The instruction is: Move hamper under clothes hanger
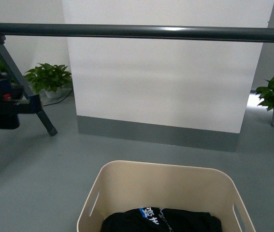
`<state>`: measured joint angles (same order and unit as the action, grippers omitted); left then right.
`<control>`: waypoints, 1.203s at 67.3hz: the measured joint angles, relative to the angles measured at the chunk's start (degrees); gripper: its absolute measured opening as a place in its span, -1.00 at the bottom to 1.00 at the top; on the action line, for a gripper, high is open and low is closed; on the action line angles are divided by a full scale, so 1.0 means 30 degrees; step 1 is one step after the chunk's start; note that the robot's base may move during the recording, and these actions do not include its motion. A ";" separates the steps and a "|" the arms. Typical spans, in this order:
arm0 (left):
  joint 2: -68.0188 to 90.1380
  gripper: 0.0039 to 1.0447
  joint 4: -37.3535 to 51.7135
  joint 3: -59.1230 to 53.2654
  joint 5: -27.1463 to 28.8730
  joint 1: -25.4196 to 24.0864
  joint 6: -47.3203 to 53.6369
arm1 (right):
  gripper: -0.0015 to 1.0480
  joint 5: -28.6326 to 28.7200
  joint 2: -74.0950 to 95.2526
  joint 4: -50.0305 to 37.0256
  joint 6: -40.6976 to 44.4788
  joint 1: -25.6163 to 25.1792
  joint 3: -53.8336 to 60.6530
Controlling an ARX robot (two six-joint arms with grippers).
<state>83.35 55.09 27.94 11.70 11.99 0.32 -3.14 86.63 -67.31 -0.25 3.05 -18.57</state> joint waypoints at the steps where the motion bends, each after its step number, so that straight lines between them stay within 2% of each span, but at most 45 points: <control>1: -0.0153 -0.48 0.0036 -0.0197 -0.0073 -0.0051 -0.0007 | -0.48 0.0102 -0.0138 0.0015 0.0000 -0.0058 0.0124; 9: -0.1654 -0.86 0.0240 -0.1989 -0.0634 -0.0568 -0.0044 | -0.85 0.0976 -0.1734 0.0357 0.0022 -0.0794 0.1406; 13: -0.2251 -0.96 0.0270 -0.2652 -0.0867 -0.0838 -0.0117 | -0.98 0.0940 -0.2426 0.0576 0.0073 -0.0954 0.1887; 34: -0.5683 -0.94 -0.0189 -0.5515 -0.1960 -0.1909 -0.0109 | -0.96 0.1013 -0.6390 0.2492 0.0066 -0.1005 0.3956; 47: -0.8291 -0.94 -0.1443 -0.6958 -0.2550 -0.2535 -0.0109 | -0.96 0.1020 -0.9442 0.4568 0.0066 -0.1005 0.4954; 50: -0.8568 -0.94 -0.0911 -0.7526 -0.3672 -0.3308 -0.0109 | -0.96 0.1020 -1.0375 0.5268 0.0066 -0.1005 0.5180; 53: -0.8852 -0.94 -0.0852 -0.8043 -0.3796 -0.3759 -0.0109 | -0.96 0.1020 -1.1329 0.5996 0.0066 -0.1005 0.5391; 64: -1.2109 -0.94 -0.3410 -0.8757 -0.3905 -0.3942 -0.0117 | -0.96 0.1020 -1.4702 0.8808 0.0066 -0.1005 0.5916; 81: -1.5424 -0.94 -0.6302 -0.8969 -0.3905 -0.3949 -0.0109 | -0.96 0.1020 -1.7843 1.1628 0.0066 -0.1005 0.6084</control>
<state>37.08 36.18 1.04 -0.01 0.14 -0.01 -0.08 33.10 -32.42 -0.05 0.03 -0.32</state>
